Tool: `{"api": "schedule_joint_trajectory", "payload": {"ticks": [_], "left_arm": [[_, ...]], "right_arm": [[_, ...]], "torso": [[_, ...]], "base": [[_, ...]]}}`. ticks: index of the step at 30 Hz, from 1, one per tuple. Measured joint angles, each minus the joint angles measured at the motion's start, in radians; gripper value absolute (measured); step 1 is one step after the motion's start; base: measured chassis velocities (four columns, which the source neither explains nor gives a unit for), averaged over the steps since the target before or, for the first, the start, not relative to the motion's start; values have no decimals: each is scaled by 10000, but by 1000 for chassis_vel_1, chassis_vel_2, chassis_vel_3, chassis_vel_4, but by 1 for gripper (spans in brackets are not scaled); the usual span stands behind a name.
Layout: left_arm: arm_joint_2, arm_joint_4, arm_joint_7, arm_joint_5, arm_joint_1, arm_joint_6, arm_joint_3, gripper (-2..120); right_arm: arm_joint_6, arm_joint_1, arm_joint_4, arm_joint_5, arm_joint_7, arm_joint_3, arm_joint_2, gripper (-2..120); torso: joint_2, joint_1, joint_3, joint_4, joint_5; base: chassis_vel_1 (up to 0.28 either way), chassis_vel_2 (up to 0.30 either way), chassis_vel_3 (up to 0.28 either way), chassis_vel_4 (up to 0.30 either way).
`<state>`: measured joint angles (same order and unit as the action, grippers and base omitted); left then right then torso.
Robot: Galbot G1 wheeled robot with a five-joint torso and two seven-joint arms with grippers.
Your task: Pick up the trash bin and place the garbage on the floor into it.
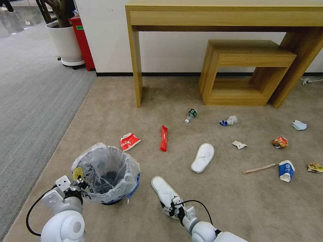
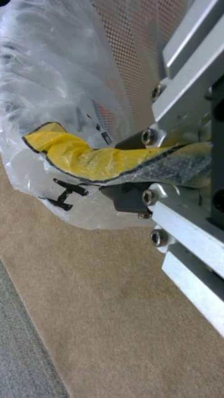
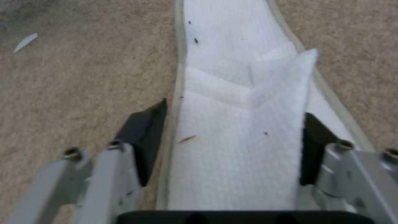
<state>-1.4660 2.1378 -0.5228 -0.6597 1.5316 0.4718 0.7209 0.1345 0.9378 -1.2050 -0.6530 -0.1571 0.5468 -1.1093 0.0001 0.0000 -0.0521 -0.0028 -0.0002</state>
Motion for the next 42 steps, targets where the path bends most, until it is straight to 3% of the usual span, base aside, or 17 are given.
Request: {"api": "schedule_joint_trajectory", "payload": {"ticks": [5,7,20,23,36,42], "left_arm": [[9,-38,0,-13,-7,-16,-5,3],[-1,-42,0,-10,-17,-18,-35,3],[-52,-20,0,28,8,-63,-77,3],[-29,-21,0,30,2,-63,-53,3],[-22,-98,7,65,-19,-60,-171,3],[-81,23,55,234,108,-5,-434,3]], "right_arm": [[61,89,20,115,-15,-111,18,44],[72,141,-21,166,-20,-214,64,31],[156,175,-90,220,-17,-287,270,14],[339,190,-188,219,18,-416,339,2],[1407,466,-2116,467,899,-1901,1254,0],[2743,-33,-3797,529,2186,-2566,1762,0]], "torso": [[0,0,0,0,2],[1,0,0,0,3],[0,0,0,1,4],[0,0,-1,1,4],[0,0,0,0,3],[0,0,-1,1,4]], "base": [[0,0,0,0],[0,0,0,0],[0,0,0,0],[0,0,0,0],[0,0,0,0],[0,0,0,0]]}}
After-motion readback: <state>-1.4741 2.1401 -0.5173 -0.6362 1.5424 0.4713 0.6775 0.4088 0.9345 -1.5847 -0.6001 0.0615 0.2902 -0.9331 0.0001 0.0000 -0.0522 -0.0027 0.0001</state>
